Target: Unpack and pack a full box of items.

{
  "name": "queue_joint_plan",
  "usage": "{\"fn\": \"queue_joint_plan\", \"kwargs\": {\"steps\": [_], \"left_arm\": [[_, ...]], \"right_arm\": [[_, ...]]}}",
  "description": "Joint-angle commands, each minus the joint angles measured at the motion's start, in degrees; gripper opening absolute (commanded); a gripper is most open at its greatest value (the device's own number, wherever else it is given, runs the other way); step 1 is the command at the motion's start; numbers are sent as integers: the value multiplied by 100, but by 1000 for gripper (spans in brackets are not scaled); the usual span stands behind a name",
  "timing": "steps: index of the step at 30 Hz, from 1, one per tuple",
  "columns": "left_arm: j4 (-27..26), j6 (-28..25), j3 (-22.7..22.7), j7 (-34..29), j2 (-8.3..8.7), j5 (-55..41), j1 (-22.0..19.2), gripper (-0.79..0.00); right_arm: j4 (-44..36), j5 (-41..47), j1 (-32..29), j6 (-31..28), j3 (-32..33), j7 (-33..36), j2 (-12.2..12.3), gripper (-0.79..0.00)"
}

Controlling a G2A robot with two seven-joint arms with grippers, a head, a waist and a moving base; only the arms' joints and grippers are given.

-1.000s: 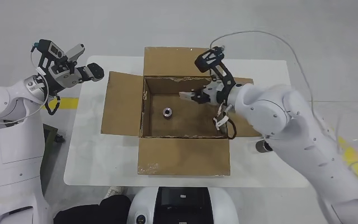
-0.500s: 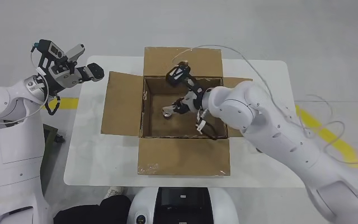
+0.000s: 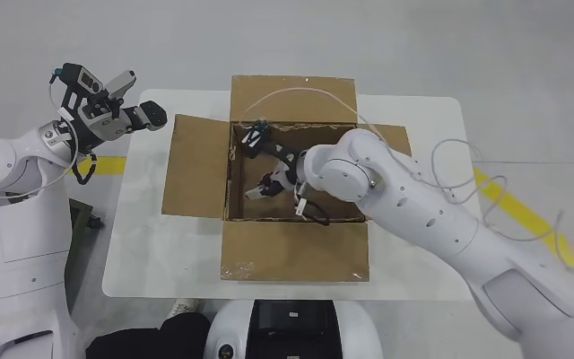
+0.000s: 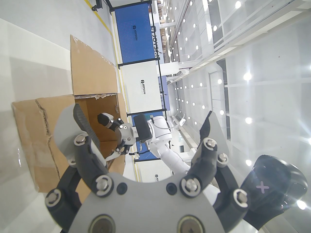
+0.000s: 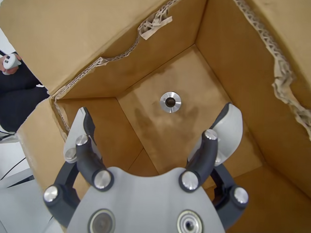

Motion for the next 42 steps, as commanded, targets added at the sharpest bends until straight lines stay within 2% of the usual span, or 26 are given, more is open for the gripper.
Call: {"fn": "queue_joint_plan", "kwargs": {"steps": [1, 14, 30, 32, 37, 39, 42], "left_arm": [[0, 0, 0, 0, 0, 0, 0, 0], [0, 0, 0, 0, 0, 0, 0, 0], [0, 0, 0, 0, 0, 0, 0, 0], [0, 0, 0, 0, 0, 0, 0, 0], [0, 0, 0, 0, 0, 0, 0, 0], [0, 0, 0, 0, 0, 0, 0, 0], [0, 0, 0, 0, 0, 0, 0, 0]], "right_arm": [[183, 16, 64, -84, -95, 12, -90, 0], [1390, -250, 359, -518, -568, 244, -602, 0], [2582, -426, 384, -817, -761, -2, -1137, -6], [2685, -442, 384, -849, -769, -18, -1195, -46], [2881, -404, 379, -907, -729, -38, -1315, -86], [2931, -414, 378, -931, -714, -39, -1352, -142], [3005, -451, 365, -956, -699, -36, -1404, -302]]}}
